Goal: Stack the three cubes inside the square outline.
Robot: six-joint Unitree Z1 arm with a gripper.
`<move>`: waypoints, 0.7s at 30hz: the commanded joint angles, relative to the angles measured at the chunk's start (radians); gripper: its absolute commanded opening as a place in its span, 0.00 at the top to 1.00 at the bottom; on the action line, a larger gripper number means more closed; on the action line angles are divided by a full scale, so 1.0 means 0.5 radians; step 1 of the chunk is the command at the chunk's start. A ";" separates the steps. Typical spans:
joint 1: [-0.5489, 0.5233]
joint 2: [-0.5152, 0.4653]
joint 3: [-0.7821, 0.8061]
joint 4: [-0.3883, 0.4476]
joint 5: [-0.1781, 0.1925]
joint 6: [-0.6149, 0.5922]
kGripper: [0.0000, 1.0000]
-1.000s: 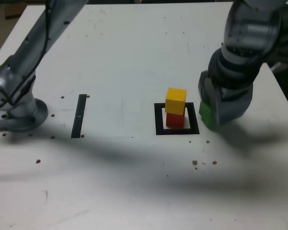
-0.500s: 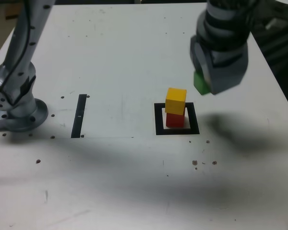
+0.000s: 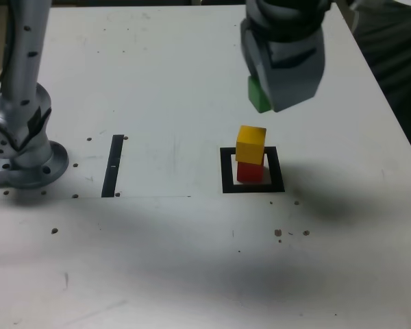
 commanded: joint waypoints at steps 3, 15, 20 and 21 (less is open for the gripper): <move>-0.005 -0.099 0.089 -0.006 -0.020 0.003 0.69; -0.044 -0.180 0.299 -0.154 -0.056 -0.039 0.69; -0.053 -0.146 0.320 -0.192 -0.077 -0.045 0.69; -0.054 -0.142 0.324 -0.198 -0.077 -0.045 0.69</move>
